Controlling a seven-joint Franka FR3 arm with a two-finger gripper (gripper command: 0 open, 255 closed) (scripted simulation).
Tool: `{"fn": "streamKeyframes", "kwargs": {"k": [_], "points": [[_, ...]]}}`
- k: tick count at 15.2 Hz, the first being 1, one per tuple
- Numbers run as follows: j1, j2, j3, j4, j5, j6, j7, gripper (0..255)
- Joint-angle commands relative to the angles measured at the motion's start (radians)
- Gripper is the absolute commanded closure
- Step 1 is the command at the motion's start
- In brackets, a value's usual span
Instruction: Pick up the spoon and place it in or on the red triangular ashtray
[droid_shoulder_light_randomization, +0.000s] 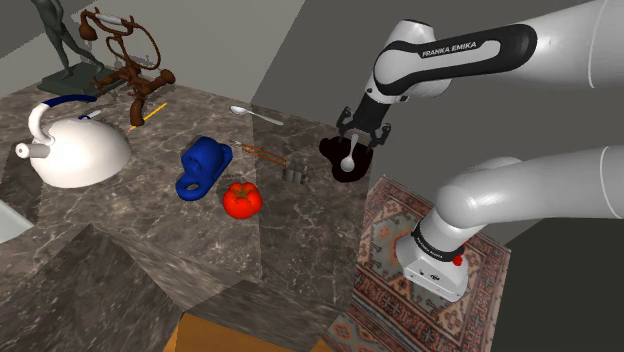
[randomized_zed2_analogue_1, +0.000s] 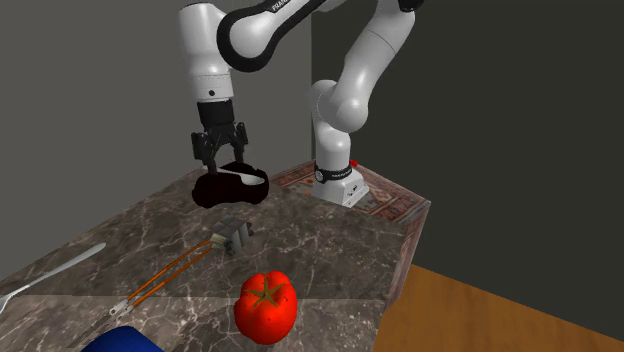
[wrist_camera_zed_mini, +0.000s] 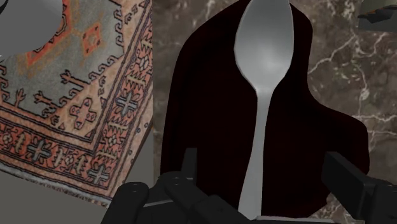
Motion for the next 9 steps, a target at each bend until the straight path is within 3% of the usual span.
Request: {"fn": "streamKeyframes", "kwargs": {"k": [1,5,9], "points": [[0.000,0.000,0.000,0.000,0.000,0.000,0.000,0],[-0.025,-0.065,-0.030,0.088,-0.043,-0.155,0.012,0],[-0.025,-0.065,-0.030,0.088,-0.043,-0.155,0.012,0]]}}
